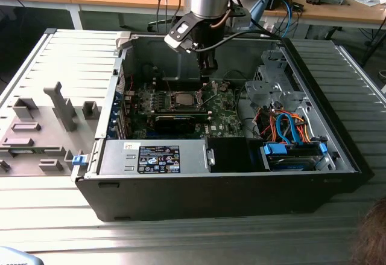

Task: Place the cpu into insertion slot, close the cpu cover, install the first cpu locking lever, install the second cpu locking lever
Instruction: 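Close the cpu cover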

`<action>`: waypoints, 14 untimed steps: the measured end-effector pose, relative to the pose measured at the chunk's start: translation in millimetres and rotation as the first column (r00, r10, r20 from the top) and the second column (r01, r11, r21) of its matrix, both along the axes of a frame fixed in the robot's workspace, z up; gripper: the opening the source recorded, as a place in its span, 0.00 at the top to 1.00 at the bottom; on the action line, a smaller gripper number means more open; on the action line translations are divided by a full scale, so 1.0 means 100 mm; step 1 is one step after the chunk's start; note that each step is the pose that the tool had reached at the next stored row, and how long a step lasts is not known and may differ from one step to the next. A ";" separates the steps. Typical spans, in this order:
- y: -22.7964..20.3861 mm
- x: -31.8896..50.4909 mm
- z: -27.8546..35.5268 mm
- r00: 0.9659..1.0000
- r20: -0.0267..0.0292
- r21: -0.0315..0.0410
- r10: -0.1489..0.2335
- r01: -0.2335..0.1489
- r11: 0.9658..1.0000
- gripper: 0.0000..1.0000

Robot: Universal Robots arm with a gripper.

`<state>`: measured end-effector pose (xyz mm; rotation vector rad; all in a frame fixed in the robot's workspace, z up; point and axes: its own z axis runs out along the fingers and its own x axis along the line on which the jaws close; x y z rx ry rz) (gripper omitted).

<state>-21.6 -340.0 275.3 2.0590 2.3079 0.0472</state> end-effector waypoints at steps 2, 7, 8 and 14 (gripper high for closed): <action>0.000 0.018 0.000 1.000 0.000 0.000 0.000 0.000 1.000 0.89; 0.000 0.075 -0.001 1.000 0.000 0.000 0.000 0.000 1.000 0.89; 0.000 0.087 -0.001 1.000 0.000 0.000 0.000 0.000 1.000 0.89; 0.000 0.140 -0.002 1.000 0.000 0.000 0.000 0.000 1.000 0.89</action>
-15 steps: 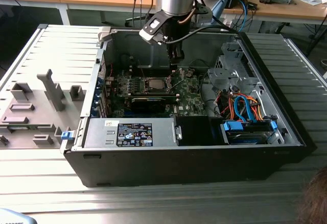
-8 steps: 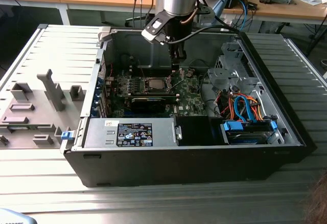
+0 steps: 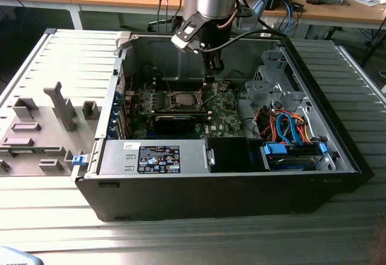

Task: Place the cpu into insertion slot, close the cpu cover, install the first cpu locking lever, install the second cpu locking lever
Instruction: 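Close the cpu cover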

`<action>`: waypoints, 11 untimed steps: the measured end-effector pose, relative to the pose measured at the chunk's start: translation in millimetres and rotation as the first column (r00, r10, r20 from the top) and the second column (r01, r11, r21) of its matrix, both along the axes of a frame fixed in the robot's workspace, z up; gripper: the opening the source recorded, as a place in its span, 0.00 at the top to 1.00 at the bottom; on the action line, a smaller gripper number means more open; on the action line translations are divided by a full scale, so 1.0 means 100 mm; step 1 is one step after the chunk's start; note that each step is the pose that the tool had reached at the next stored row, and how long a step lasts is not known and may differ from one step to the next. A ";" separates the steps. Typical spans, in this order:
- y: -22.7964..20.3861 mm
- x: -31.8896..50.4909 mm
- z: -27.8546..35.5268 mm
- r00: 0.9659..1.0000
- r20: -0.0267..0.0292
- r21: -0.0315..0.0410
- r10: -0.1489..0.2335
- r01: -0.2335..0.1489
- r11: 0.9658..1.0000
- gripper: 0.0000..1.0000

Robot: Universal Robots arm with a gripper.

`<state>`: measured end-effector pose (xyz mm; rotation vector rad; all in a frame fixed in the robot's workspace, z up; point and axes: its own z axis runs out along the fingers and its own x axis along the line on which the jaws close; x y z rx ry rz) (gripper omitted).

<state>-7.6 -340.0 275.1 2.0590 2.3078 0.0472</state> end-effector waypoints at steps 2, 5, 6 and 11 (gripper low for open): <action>0.000 0.031 -0.001 1.000 0.000 0.000 0.000 0.000 1.000 0.89; 0.000 0.051 -0.001 1.000 0.000 0.000 0.000 0.000 1.000 0.89; 0.000 0.057 -0.002 1.000 0.000 0.000 0.000 0.000 1.000 0.89; 0.000 0.098 -0.003 1.000 0.000 0.000 0.000 0.000 1.000 0.89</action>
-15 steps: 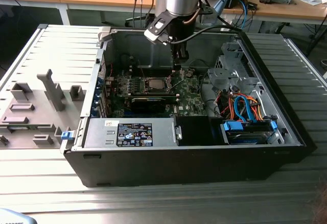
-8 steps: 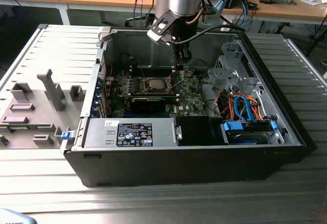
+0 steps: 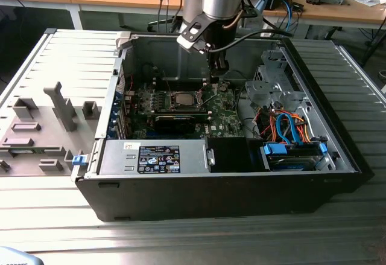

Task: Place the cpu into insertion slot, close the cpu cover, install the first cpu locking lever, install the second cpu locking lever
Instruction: 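Close the cpu cover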

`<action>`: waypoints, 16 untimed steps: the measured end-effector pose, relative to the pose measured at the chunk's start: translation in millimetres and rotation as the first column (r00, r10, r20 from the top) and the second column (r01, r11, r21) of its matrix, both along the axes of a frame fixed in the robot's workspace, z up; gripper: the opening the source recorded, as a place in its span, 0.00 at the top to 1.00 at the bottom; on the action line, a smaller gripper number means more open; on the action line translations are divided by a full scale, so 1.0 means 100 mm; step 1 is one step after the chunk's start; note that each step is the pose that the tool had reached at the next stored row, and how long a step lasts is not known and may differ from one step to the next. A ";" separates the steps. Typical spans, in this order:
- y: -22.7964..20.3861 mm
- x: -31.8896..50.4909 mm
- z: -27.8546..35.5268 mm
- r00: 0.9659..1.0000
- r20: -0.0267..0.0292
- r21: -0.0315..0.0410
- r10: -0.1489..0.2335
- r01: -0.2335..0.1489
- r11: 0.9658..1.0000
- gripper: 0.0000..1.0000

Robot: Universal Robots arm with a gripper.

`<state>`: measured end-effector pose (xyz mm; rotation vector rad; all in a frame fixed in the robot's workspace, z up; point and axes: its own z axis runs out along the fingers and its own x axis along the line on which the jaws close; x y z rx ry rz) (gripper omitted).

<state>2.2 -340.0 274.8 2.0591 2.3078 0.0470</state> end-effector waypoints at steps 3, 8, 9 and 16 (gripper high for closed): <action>0.000 0.039 -0.003 1.000 0.000 0.000 0.000 0.000 1.000 0.89; 0.000 0.087 -0.013 1.000 0.000 0.000 0.000 0.000 1.000 0.89; 0.000 0.101 -0.013 1.000 0.000 0.000 0.000 0.000 1.000 0.89; 0.019 0.239 -0.040 0.999 -0.041 0.000 -0.003 0.003 1.000 0.89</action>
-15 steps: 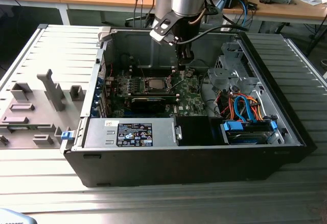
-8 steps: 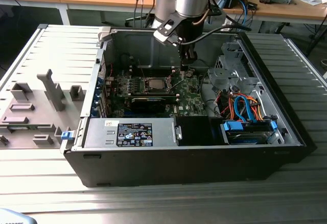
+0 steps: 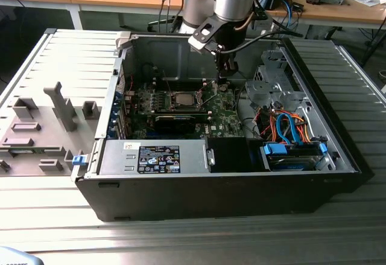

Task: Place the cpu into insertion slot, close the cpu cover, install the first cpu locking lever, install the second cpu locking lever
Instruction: 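Close the cpu cover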

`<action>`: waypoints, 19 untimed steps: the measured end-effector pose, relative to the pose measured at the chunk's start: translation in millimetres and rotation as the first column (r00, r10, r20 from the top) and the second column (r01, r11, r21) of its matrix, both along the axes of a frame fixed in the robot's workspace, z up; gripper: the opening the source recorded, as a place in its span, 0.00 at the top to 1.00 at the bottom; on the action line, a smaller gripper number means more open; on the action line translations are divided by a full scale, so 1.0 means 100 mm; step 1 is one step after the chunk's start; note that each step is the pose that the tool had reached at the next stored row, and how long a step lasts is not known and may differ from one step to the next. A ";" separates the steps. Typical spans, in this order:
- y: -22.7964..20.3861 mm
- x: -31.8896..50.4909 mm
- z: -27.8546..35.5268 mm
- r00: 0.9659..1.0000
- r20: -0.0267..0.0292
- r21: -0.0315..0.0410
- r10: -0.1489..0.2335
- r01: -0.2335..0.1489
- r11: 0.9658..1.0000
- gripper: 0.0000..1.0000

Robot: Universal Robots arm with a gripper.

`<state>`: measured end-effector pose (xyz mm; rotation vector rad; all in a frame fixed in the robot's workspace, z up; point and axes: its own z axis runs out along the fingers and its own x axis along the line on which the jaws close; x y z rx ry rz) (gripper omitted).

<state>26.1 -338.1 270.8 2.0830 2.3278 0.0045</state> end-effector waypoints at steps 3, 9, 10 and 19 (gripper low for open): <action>0.009 0.031 -0.011 0.999 -0.033 0.000 -0.002 0.002 1.000 0.89; 0.047 0.116 -0.041 0.999 -0.040 0.000 -0.002 0.002 1.000 0.89; 0.057 0.135 -0.053 0.999 -0.041 0.000 -0.002 0.002 1.000 0.89; 0.095 0.196 -0.203 0.999 -0.050 0.000 -0.001 0.001 1.000 0.89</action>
